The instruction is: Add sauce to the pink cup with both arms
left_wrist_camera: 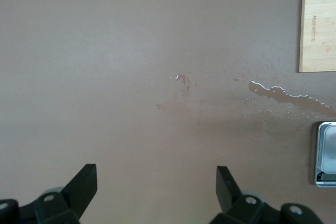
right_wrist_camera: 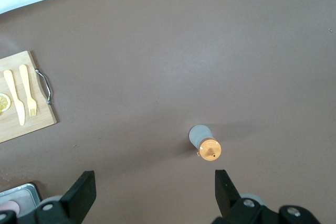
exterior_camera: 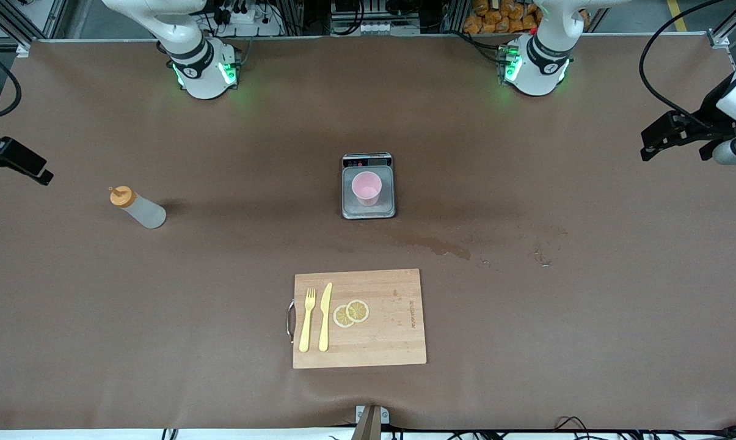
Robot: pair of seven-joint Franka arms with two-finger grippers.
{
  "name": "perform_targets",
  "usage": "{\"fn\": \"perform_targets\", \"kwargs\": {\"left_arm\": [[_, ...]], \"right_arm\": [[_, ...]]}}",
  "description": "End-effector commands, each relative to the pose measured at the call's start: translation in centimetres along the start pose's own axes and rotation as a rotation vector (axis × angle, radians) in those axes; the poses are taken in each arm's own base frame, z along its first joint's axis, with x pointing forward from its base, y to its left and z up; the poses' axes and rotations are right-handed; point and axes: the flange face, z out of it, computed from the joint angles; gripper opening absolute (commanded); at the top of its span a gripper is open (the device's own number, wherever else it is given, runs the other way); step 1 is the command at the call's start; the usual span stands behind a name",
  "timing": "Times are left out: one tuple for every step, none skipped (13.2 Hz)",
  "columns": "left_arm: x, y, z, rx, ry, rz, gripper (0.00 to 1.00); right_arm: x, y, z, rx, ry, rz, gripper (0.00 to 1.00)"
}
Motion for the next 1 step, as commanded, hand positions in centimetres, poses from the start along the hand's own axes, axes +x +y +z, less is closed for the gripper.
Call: {"fn": "perform_targets", "kwargs": {"left_arm": [[-0.44,-0.19,-0.62,-0.018,-0.010,-0.003,1.00]], "right_arm": [[0.27,-0.02,-0.34,0.000,0.008,-0.006,1.00]]}}
